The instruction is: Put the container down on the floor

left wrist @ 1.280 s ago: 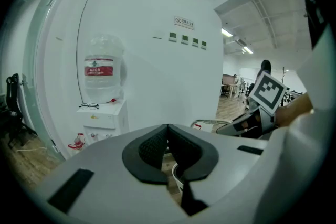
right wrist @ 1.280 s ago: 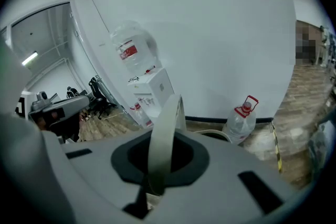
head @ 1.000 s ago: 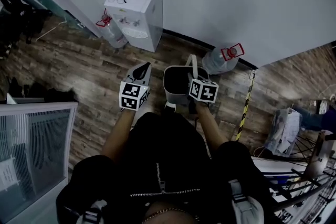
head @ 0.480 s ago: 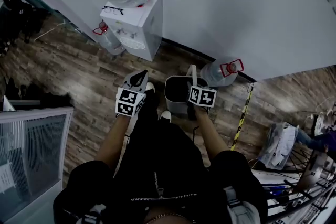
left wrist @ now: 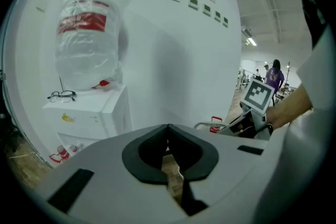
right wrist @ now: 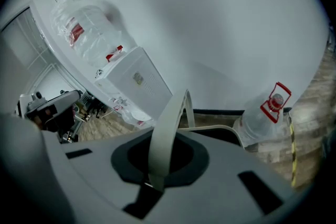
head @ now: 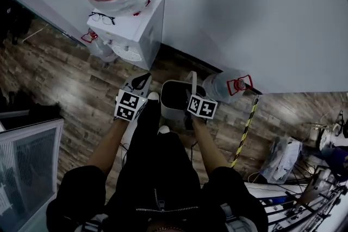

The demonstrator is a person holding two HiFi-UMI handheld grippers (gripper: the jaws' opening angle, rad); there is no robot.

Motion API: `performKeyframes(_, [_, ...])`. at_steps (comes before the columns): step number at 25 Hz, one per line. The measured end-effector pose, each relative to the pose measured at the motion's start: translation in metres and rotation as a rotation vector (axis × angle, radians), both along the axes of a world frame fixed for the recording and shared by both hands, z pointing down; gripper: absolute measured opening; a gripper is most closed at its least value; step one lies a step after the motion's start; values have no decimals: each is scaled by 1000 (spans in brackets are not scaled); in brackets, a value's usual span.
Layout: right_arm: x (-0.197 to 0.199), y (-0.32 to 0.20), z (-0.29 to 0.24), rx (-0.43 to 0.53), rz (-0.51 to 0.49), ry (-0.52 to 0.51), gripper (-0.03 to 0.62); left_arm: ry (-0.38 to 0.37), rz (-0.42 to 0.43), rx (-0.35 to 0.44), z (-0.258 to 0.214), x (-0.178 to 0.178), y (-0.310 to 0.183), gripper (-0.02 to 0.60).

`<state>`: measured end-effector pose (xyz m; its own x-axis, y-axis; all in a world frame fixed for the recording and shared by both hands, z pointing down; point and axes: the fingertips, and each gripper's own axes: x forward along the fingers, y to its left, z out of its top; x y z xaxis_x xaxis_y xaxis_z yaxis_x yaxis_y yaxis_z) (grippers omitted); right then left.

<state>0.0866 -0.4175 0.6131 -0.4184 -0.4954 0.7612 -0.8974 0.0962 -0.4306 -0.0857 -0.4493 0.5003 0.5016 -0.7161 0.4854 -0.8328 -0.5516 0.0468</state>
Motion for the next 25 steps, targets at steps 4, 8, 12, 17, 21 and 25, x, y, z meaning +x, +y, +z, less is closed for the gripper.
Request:
performKeyframes(4, [-15,-37,51,7,-18,-26,15,15,21,5,57,1,-42,15])
performKeyframes(8, [-30,-74,111,28,-43,-54,15,35,45,16,118,8,-78,15])
performKeyframes(12, [-42,-106,167,56,-70,-62,15,43,31,10,182,14,-100,15])
performKeyframes(17, [-49,-136,229,99,-85,-100,15,54,30,2,253,18,-113,15])
performKeyframes(21, [-58,-160,269,98,-69,-127,17,22,68,-9,301,11,-116,15])
performKeyframes(25, [-69,-193,306,100,-74,-161,20,7,135,10,339,8,-120,15])
